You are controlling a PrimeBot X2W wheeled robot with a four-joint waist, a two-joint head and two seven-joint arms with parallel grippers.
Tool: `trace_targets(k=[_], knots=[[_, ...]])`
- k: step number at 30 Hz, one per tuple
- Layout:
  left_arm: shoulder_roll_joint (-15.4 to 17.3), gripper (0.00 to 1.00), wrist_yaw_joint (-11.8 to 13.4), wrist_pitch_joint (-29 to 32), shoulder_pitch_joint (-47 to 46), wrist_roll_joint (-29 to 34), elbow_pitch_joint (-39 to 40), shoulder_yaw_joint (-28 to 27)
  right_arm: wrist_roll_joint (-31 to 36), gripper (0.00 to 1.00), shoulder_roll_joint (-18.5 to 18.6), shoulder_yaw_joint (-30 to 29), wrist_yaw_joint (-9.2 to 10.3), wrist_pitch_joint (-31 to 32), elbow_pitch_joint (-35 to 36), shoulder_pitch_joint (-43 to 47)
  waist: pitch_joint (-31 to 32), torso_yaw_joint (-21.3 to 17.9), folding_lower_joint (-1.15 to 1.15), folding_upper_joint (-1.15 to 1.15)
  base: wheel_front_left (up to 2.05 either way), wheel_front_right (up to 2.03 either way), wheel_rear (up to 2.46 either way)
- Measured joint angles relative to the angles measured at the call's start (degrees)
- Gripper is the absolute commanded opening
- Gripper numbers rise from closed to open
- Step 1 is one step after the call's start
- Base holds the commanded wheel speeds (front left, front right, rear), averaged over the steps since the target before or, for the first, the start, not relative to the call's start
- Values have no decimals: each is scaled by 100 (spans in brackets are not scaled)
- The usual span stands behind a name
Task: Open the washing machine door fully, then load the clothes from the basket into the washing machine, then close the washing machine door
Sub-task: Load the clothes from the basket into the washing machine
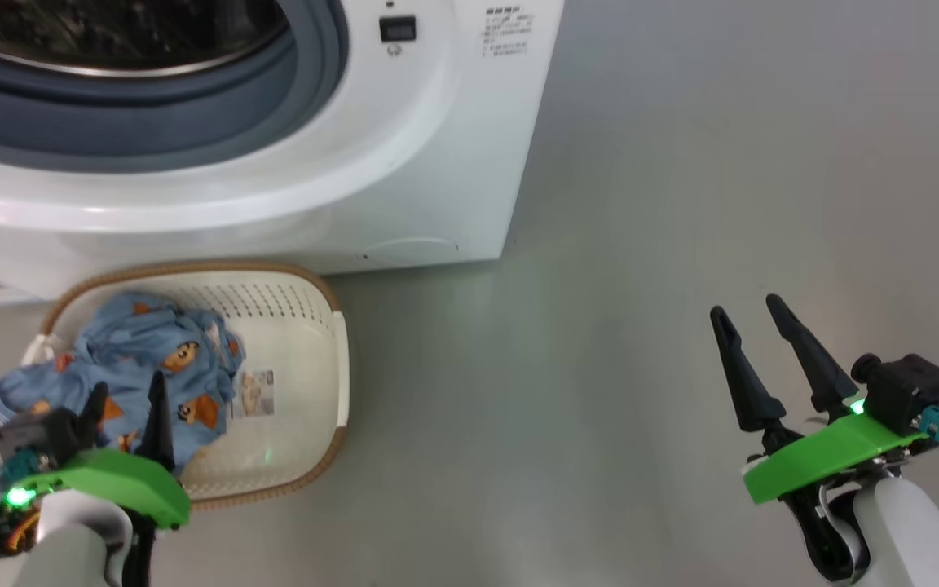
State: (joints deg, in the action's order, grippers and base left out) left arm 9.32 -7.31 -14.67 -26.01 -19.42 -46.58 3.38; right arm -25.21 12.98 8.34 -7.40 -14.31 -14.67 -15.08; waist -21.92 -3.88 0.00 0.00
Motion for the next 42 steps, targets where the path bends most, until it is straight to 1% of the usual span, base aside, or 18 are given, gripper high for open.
trace_targets(k=[5, 9, 15, 22, 31, 34, 42], knots=[[104, 100, 18, 3, -760, 191, -973, -4, 10, 100, -36, -5, 0, 0, 60, -183, -432, -24, 0, 0, 0, 0, 0], [159, 100, 125, 3, -1300, 275, -1680, 14, 46, 100, -59, -9, 0, 0, 97, -290, -743, -49, 0, 0, 0, 0, 0], [270, 100, 208, 7, -1911, 320, -2397, 44, 73, 100, -92, -14, 0, -1, 147, -426, -1127, -109, 0, 0, 0, 0, 0], [472, 100, 272, 347, -2309, 321, -2649, 80, 142, 100, -125, -5, 0, -1, 190, -596, -1494, -170, 0, 0, 0, 0, 0], [636, 100, 509, 705, -2509, 258, -2755, 53, 146, 100, -193, -13, 0, -1, 243, -626, -1852, -279, 0, 0, 0, 0, 0], [722, 100, 520, 793, -2642, 237, -2754, 42, 146, 100, -200, -12, 0, -1, 267, -637, -1965, -320, 0, 0, 0, 0, 0], [790, 100, 558, 866, -2854, 156, -2763, 31, 153, 100, -199, -10, 0, -1, 311, -762, -2247, -392, 0, 0, 0, 0, 0]])
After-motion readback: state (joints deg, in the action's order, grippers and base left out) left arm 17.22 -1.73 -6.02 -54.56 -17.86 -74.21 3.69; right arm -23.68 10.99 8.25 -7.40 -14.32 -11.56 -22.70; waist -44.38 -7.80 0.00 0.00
